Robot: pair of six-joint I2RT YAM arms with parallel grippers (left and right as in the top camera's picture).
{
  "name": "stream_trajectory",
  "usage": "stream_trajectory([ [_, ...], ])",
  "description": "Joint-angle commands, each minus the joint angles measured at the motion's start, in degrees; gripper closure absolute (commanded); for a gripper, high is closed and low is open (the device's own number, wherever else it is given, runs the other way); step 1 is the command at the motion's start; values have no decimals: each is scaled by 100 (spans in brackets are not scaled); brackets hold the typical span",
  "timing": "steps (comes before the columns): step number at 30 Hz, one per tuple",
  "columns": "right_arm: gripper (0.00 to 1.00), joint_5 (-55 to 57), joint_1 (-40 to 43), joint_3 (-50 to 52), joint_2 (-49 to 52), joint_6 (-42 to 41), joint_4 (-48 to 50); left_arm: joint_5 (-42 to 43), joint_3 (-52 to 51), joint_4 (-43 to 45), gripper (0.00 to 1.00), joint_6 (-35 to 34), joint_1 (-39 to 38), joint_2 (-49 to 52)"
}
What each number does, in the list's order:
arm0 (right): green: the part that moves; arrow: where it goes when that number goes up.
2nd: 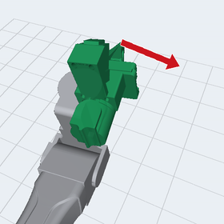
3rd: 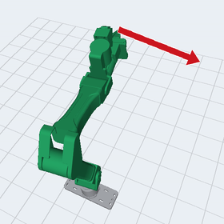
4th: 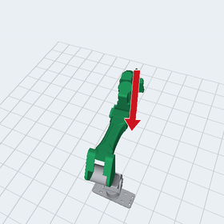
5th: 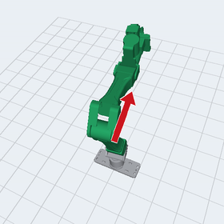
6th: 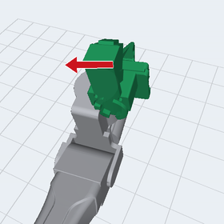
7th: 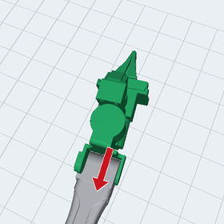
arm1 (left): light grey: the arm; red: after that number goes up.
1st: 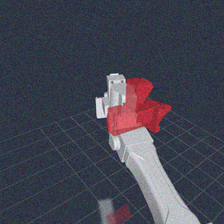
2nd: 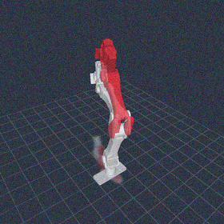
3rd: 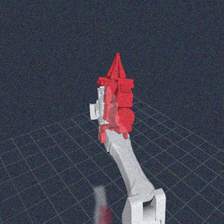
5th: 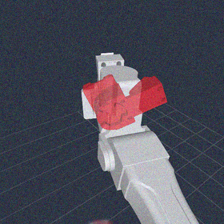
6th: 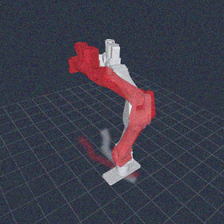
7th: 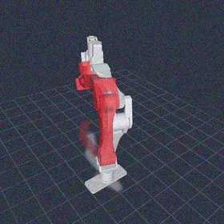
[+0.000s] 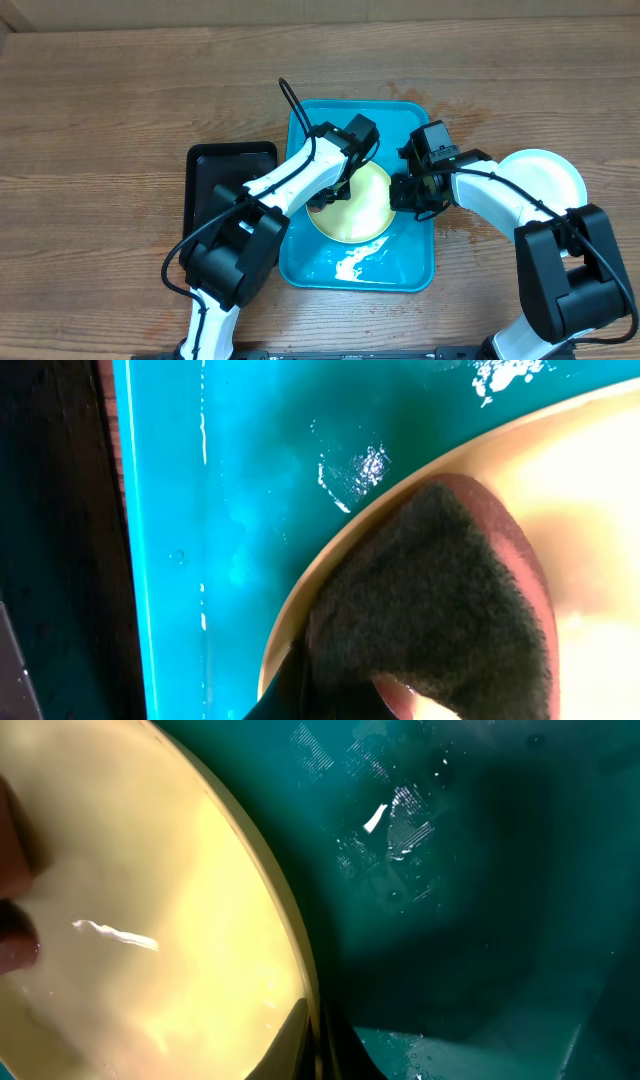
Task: Clean dirty plates on tray and stack at the side
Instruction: 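Return the sponge to the black tray with the left gripper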
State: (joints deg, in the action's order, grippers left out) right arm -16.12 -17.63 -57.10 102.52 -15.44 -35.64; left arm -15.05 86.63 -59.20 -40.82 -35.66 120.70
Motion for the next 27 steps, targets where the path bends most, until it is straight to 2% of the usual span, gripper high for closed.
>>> stream_trajectory([
  [1, 96, 490, 96, 52, 61, 26, -98, -153, 107, -101, 96, -120, 197, -302],
  [7, 96, 490, 96, 52, 63, 26, -125, 730, 184, -125, 96, -59, 507, -1770],
  [10, 96, 490, 96, 52, 61, 26, -173, 1095, 184, -232, 96, 339, 955, -2780],
  [14, 96, 490, 96, 52, 63, 26, -216, 1027, 177, -813, 96, 787, 1534, -3515],
  [19, 96, 490, 96, 52, 61, 26, -192, 717, -269, -1432, 96, 927, 2109, -3639],
  [21, 96, 490, 96, 50, 63, 26, -192, 719, -730, -1224, 96, 962, 2216, -3624],
  [27, 96, 490, 96, -74, 15, 48, -476, 944, -2323, 109, 96, 960, 2243, -3407],
])
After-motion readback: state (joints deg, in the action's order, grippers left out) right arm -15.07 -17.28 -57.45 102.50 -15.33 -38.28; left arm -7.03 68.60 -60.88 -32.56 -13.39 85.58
